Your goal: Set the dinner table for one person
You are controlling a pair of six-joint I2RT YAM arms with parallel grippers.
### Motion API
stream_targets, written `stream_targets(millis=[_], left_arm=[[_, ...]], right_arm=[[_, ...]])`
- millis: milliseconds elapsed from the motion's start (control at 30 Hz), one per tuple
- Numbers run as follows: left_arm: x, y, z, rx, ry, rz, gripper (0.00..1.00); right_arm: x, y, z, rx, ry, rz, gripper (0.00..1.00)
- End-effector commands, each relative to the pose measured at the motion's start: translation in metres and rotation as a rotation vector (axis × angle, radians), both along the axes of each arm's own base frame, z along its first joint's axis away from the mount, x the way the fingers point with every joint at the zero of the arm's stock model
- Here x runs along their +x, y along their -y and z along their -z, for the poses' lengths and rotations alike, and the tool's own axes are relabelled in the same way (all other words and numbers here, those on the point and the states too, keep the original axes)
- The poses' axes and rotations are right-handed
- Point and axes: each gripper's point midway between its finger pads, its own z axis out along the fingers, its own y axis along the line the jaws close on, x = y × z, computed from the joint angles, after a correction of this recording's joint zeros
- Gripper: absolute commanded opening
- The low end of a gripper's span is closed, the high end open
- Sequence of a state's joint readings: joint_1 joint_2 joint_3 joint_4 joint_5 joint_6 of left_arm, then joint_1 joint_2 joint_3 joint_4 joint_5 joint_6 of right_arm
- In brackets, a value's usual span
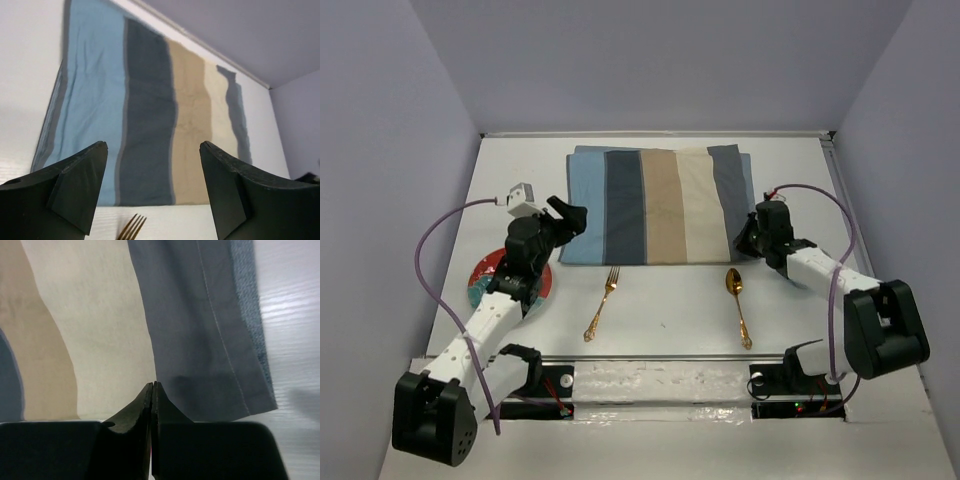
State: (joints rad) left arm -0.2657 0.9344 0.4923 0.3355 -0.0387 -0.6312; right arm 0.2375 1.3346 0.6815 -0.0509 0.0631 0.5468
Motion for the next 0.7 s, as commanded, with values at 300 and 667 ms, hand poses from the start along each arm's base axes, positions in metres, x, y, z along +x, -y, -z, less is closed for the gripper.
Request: stream_targets(millis=[300, 667], left_arm=[[-0.036, -0.006, -0.151, 0.157, 0.32, 0.073, 0.88], [-0.074, -0.039, -0.196, 0.285, 0.466, -0.021, 0.99]], right_arm=[[0.0, 0.009, 0.03, -0.043, -0.022, 0.095, 0.1], [0.011, -0.043, -0.073, 0.04, 0.218, -0.125, 0.61]])
